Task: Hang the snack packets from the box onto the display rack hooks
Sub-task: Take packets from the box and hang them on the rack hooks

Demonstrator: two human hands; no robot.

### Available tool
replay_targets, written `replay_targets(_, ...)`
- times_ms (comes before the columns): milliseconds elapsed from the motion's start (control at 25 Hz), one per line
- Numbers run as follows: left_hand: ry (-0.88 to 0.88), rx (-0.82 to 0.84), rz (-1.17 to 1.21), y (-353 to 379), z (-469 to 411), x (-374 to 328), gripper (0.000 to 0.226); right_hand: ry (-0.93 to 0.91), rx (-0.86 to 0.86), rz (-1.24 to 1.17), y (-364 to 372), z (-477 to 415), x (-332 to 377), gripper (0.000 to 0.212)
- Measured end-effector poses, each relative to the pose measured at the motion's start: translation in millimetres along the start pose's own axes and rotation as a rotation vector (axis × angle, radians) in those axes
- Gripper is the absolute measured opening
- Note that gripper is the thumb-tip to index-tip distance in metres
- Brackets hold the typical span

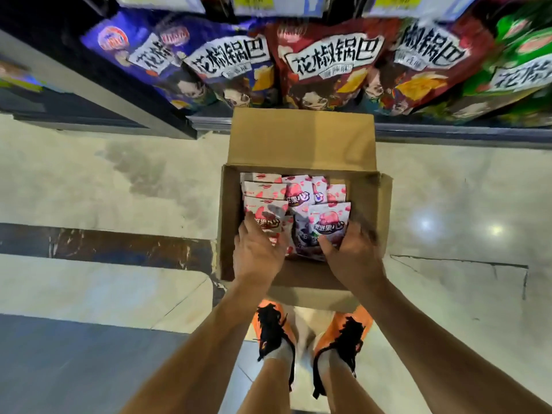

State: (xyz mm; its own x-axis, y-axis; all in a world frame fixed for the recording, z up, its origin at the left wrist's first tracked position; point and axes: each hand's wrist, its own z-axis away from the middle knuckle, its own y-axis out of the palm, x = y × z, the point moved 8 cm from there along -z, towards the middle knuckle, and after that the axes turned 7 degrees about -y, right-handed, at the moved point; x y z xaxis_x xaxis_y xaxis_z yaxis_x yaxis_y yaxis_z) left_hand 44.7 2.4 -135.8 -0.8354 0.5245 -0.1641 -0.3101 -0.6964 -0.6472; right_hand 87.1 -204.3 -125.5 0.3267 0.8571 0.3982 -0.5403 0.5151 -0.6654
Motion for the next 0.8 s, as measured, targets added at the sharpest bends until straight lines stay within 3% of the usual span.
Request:
replay_targets(160,-0.105,-0.018,0.154,32,-52,24,0.102,0.179,0.067,-0.188,41,-37,-30,0.068)
replay_targets(360,-0.184,0.006,0.185,63,-99,38,0.098,0.287,0.084,-0.21,80,-75,-52,0.083)
replay_targets(640,-0.222,-0.057,0.108,71,-111,42,0.075,0.239,-0.02,-0.102,95,-82,-63,0.048)
replay_targets(800,-0.171,-0.081,0.077,62,-102,38,0.057,0.14,0.081,-0.103,101,-77,-54,0.049)
